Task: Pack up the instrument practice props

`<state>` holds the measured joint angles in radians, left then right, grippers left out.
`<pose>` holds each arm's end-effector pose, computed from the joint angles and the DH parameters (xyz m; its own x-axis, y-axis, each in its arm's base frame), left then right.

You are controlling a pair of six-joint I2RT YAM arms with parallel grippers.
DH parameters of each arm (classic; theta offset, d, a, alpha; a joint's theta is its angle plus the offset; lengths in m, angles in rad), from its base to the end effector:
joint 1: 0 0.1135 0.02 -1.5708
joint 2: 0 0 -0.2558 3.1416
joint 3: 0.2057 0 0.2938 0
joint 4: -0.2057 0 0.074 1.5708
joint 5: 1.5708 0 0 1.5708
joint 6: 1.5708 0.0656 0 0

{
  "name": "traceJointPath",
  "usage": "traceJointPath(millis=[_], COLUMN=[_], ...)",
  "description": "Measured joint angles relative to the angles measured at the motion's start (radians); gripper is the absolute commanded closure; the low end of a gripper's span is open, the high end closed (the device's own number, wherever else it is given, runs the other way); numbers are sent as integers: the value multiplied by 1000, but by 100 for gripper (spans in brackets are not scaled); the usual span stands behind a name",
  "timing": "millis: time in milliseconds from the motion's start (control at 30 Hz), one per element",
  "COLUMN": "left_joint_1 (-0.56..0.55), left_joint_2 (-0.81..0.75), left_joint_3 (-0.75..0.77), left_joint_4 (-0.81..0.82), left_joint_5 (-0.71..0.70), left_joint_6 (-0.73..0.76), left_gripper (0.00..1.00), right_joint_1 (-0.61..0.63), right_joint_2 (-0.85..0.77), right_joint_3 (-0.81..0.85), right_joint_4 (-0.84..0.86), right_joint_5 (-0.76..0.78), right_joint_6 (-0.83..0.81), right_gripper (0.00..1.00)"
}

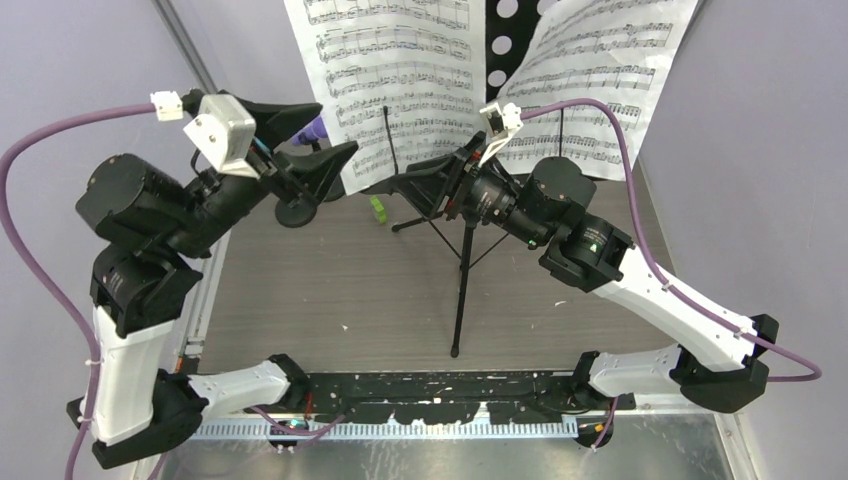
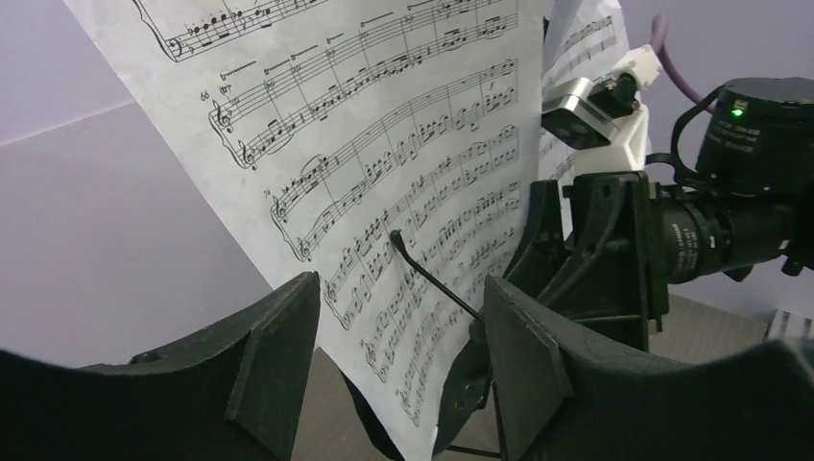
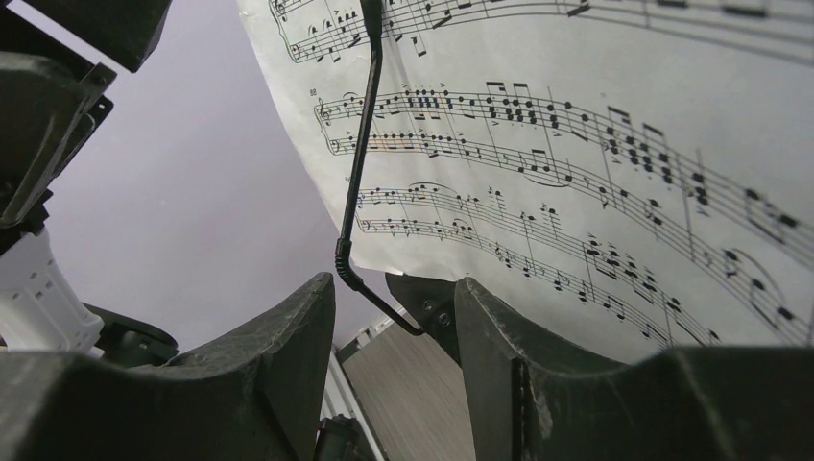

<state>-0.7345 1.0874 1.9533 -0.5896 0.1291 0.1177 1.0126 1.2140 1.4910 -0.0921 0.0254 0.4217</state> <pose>0.1246 -0.1239 0.6359 0.2899 -0.1049 -0.9513 0.7276 0.6699 0.1479 0.1752 0.2774 0.5152 -0.2528 0.3677 -0.8949 -0.8014 0.4386 0.4066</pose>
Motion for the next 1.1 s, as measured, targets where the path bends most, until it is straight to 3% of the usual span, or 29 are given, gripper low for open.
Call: traceJointPath(millis=[367, 500, 800, 1000, 1100], left_joint_1=[29, 95, 352, 376, 376], left_joint_2=[-2, 16, -6, -23, -37], left_joint_3=[-43, -45, -166, -182, -193], left_joint_4=[45, 55, 130, 197, 233], left_joint_5=[47, 79, 257, 354, 402], left_joint_6=[-41, -71, -244, -322, -355], left_gripper=[35, 35, 35, 34, 39], right_joint_1=[0, 0, 0, 0, 0], right_joint_2=[0, 0, 0, 4, 4], right_joint_3=[0, 0, 0, 2, 5], right_joint_4=[0, 0, 2, 2, 5], right_joint_5=[0, 0, -2, -27, -35], right_joint_6=[0, 1, 7, 18, 22], right_gripper=[46, 46, 48, 48, 47])
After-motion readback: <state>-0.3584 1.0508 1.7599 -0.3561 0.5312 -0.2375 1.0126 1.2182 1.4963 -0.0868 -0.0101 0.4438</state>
